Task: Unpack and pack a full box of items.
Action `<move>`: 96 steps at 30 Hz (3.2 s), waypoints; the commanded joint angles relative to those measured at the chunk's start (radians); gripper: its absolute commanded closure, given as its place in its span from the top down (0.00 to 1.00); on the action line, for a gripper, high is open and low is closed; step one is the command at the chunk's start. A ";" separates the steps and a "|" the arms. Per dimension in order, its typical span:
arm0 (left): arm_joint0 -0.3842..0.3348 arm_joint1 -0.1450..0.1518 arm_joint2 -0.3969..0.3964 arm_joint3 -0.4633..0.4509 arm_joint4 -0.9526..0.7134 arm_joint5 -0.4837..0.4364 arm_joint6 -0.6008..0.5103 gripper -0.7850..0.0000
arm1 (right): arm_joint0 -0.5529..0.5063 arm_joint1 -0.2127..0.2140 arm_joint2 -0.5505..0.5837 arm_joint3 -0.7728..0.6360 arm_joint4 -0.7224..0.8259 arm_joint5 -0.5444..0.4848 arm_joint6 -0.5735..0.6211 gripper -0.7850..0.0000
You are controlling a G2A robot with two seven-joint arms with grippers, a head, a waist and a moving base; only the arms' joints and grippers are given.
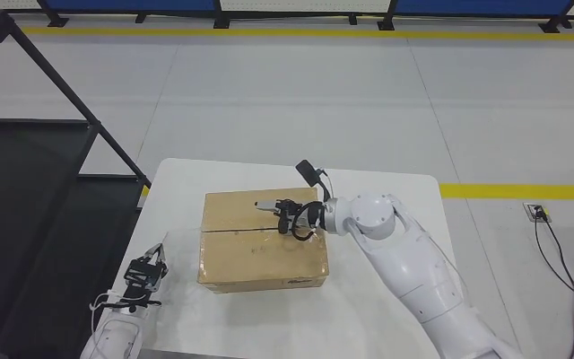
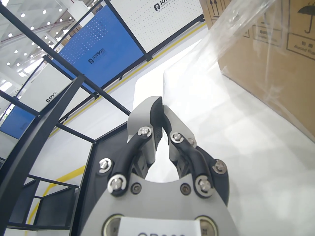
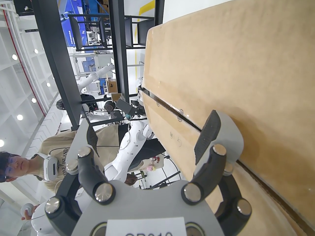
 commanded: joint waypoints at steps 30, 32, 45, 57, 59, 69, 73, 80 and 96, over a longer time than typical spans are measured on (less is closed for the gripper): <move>0.043 -0.008 -0.022 -0.054 -0.006 0.032 0.015 0.77 | 0.064 -0.090 -0.148 0.131 0.137 -0.092 -0.085 1.00; 0.049 -0.008 -0.024 -0.057 -0.004 0.032 0.016 0.77 | 0.077 -0.105 -0.170 0.147 0.145 -0.093 -0.104 1.00; 0.091 -0.005 -0.067 -0.078 -0.014 0.021 0.044 0.89 | 0.154 -0.215 -0.297 0.295 0.207 -0.135 -0.170 1.00; 0.144 -0.003 -0.103 -0.105 -0.065 -0.035 0.072 0.93 | 0.217 -0.288 -0.323 0.448 0.242 -0.189 -0.179 1.00; 0.153 -0.003 -0.109 -0.111 -0.095 -0.072 0.070 0.97 | 0.222 -0.295 -0.326 0.459 0.238 -0.205 -0.173 1.00; 0.153 -0.004 -0.124 -0.109 -0.416 -0.485 -0.081 1.00 | 0.226 -0.299 -0.308 0.454 0.183 -0.281 -0.161 1.00; 0.137 -0.002 -0.138 -0.100 -0.553 -0.619 -0.144 1.00 | 0.221 -0.292 -0.287 0.446 0.172 -0.283 -0.156 1.00; 0.120 0.002 -0.163 -0.126 -0.504 -0.501 -0.211 1.00 | 0.195 -0.275 -0.253 0.396 0.145 -0.304 -0.139 1.00; -0.076 -0.006 -0.016 0.026 -0.172 -0.337 -0.206 1.00 | -0.200 -0.086 0.114 -0.238 -0.088 -0.311 -0.107 1.00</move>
